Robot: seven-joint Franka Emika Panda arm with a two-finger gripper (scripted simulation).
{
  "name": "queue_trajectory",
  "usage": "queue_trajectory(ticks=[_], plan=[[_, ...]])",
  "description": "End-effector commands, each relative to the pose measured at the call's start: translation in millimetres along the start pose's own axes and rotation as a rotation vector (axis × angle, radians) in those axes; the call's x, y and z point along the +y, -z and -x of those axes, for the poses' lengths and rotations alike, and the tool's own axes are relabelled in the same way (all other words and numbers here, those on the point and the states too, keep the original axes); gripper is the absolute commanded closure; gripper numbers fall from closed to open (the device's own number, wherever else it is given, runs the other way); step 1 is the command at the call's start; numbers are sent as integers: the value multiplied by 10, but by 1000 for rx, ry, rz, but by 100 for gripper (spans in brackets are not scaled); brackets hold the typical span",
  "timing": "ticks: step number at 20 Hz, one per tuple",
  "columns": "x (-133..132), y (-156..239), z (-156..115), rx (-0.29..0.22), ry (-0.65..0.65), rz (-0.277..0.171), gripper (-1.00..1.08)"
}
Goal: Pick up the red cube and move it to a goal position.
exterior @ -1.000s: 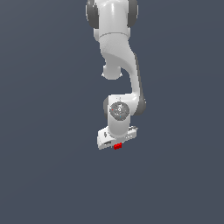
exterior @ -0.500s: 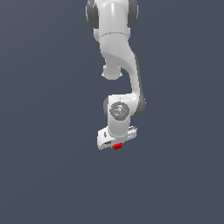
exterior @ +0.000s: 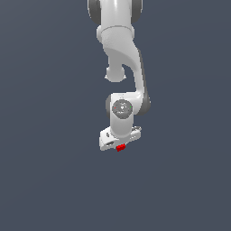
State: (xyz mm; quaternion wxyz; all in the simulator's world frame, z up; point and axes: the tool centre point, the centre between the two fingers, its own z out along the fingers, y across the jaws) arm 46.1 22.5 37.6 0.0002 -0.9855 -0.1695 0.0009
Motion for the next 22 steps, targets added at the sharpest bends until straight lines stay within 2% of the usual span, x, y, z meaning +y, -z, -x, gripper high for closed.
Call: queue_trajectory(ticks=[1, 7, 22], plan=[[4, 112, 49, 1, 0, 1, 108], [13, 489, 242, 1, 0, 1, 108], [42, 1715, 835, 1, 0, 1, 108]])
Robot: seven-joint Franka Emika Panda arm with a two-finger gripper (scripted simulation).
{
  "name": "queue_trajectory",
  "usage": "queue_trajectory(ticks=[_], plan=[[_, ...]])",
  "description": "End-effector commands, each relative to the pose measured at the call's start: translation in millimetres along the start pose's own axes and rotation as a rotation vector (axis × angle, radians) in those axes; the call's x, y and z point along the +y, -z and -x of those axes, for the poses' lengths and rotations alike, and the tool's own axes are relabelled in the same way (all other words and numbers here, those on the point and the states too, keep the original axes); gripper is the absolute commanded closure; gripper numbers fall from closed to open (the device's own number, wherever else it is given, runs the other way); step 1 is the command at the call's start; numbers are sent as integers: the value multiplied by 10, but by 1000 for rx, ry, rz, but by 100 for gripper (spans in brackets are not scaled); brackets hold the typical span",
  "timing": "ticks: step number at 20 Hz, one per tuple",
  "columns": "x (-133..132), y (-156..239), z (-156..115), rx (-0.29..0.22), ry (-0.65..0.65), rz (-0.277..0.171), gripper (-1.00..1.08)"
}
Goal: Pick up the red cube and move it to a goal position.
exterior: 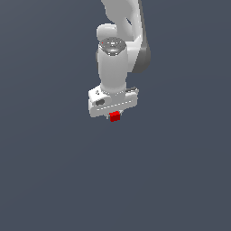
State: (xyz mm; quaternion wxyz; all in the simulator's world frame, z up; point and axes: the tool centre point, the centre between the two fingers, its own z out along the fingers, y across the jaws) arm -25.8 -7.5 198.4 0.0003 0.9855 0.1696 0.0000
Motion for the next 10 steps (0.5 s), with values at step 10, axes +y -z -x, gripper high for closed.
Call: queue_trajectory(ticks=[10], plan=[[20, 528, 229, 0, 0, -1, 108]])
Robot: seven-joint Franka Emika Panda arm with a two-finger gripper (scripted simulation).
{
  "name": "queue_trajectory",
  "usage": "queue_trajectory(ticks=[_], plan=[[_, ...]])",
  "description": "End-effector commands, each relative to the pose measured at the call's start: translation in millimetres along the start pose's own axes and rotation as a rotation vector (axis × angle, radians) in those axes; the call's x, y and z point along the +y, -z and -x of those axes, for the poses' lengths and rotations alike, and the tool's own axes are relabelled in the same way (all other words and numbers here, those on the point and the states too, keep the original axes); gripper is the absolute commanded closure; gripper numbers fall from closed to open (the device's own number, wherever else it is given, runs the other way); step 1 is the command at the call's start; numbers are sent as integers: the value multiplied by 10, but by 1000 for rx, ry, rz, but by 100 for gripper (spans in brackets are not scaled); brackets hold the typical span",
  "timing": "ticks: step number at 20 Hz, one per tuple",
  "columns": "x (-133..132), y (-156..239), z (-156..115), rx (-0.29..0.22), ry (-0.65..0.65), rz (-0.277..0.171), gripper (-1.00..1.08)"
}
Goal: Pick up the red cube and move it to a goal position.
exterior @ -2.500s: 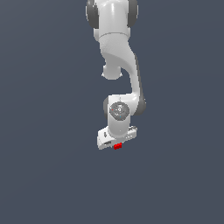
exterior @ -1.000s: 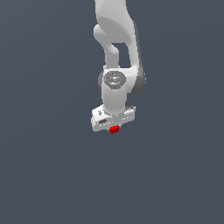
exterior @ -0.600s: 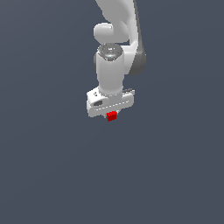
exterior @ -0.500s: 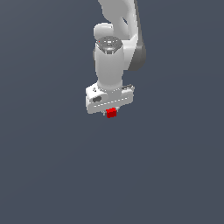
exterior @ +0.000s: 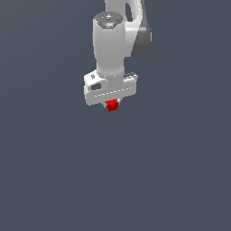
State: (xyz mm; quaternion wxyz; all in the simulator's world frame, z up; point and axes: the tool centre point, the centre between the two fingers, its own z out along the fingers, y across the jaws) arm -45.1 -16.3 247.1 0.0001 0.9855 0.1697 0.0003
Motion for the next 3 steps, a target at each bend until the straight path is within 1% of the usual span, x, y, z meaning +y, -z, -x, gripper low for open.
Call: queue_trajectory(ticks=[1, 3], plan=[[2, 56, 23, -1, 0, 0, 108], [3, 67, 27, -1, 0, 0, 108]])
